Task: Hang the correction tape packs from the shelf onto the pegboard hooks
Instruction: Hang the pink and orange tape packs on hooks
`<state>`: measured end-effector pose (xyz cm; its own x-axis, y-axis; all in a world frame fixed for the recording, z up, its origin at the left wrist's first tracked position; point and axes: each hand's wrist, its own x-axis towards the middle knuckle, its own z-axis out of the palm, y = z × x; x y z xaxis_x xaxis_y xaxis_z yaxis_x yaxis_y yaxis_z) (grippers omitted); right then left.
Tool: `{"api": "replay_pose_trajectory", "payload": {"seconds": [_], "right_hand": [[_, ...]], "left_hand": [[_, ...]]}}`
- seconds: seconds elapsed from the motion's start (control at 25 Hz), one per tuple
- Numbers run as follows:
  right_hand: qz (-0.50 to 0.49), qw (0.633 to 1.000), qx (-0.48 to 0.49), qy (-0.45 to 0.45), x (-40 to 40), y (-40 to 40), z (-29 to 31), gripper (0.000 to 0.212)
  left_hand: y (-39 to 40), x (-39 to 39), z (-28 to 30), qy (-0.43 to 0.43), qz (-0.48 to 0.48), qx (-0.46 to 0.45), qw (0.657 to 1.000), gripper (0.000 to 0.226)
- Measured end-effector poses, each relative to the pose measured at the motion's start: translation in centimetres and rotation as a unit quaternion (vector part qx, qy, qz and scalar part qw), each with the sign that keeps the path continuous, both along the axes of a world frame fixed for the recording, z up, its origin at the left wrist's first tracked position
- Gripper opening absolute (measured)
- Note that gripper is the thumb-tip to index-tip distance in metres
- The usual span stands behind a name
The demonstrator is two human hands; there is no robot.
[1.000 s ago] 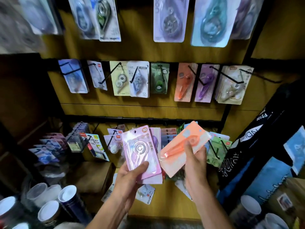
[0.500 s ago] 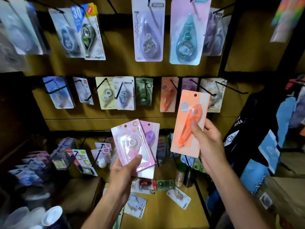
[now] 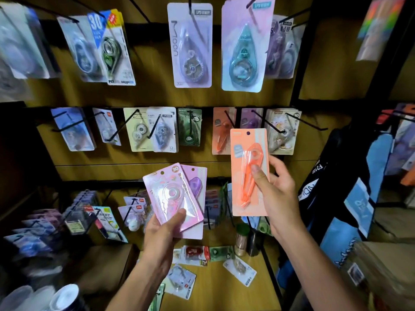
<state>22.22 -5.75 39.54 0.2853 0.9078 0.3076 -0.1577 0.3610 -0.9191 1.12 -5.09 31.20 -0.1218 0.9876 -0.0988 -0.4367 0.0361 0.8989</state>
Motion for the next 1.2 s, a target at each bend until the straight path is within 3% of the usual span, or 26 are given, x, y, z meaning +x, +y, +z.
{"api": "replay_pose_trajectory", "payload": {"seconds": [0.44, 0.64, 0.84, 0.96, 1.08, 1.2], "right_hand": [[0.006, 1.0, -0.015, -0.021, 0.0, -0.8, 0.8, 0.019], [-0.042, 0.999, -0.025, -0.013, 0.3, -0.5, 1.1, 0.012], [-0.028, 0.998, -0.005, -0.057, 0.0, -1.0, 1.6, 0.034], [-0.055, 0.994, -0.004, -0.089, 0.2, -0.7, 1.7, 0.028], [-0.071, 0.989, -0.045, -0.118, 0.1, 1.6, 1.3, 0.017], [-0.066, 0.987, -0.129, -0.068, 0.0, 6.4, 0.6, 0.012]], "left_hand": [[1.7, 0.9, 1.0, 0.006, -0.006, 0.003, 1.0, 0.036], [2.3, 1.2, 1.0, 0.018, -0.018, 0.004, 1.0, 0.039], [2.4, 2.1, 1.6, 0.025, -0.016, 0.0, 1.0, 0.04], [2.5, 2.6, 1.6, 0.034, -0.014, 0.004, 0.999, 0.04], [2.5, 2.6, 1.7, 0.041, -0.009, 0.003, 0.999, 0.038], [3.1, 2.5, 2.1, 0.042, -0.012, 0.006, 0.999, 0.038]]}}
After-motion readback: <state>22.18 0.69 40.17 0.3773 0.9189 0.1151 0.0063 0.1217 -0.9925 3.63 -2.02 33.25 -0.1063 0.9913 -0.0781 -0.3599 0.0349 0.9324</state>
